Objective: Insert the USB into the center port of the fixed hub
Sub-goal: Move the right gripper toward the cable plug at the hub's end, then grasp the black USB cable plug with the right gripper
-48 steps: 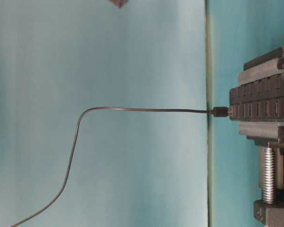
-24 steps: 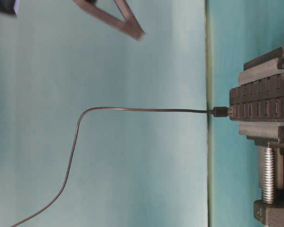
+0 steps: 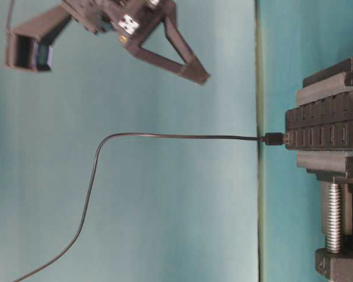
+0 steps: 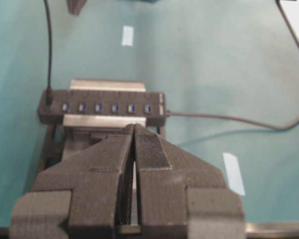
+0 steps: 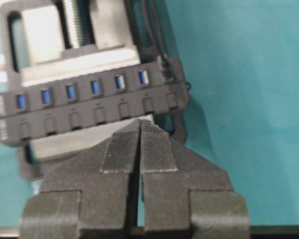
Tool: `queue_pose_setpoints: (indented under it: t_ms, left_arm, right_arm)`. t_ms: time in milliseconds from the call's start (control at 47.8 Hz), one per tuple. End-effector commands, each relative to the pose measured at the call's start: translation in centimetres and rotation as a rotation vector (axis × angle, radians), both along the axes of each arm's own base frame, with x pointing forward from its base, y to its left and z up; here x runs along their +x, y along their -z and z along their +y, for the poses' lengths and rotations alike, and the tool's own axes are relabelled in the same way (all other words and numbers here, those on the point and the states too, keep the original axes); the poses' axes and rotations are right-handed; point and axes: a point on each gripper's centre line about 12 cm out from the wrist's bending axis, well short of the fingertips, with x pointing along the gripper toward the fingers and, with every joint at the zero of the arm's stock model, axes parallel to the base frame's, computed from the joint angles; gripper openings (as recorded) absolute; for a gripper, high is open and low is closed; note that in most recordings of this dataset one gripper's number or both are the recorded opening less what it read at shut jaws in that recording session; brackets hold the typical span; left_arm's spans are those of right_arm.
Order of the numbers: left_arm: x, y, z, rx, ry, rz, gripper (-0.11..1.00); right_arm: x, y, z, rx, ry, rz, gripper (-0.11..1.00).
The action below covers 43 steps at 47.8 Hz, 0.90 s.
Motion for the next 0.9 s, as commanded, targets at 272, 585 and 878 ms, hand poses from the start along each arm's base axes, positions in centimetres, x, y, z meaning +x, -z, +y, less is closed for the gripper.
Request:
queue_pose_setpoints:
  t_ms: [272, 585, 878]
  left_arm:
    - [0.3, -1.0, 0.0, -0.001, -0.002, -0.021, 0.0]
    - [0.2, -0.9, 0.0, -0.001, -0.002, -0.023, 0.0]
    - [0.2, -1.0, 0.0, -0.001, 0.0, -0.025, 0.0]
  right_arm:
    - [2.9, 0.6, -0.6, -0.046, -0.06, 0.075, 0.0]
    - [4.7, 1.7, -1.3, -0.072, -0.088, 0.102, 0.0]
    - [5.1, 2.2, -2.0, -0.073, -0.075, 0.11, 0.0]
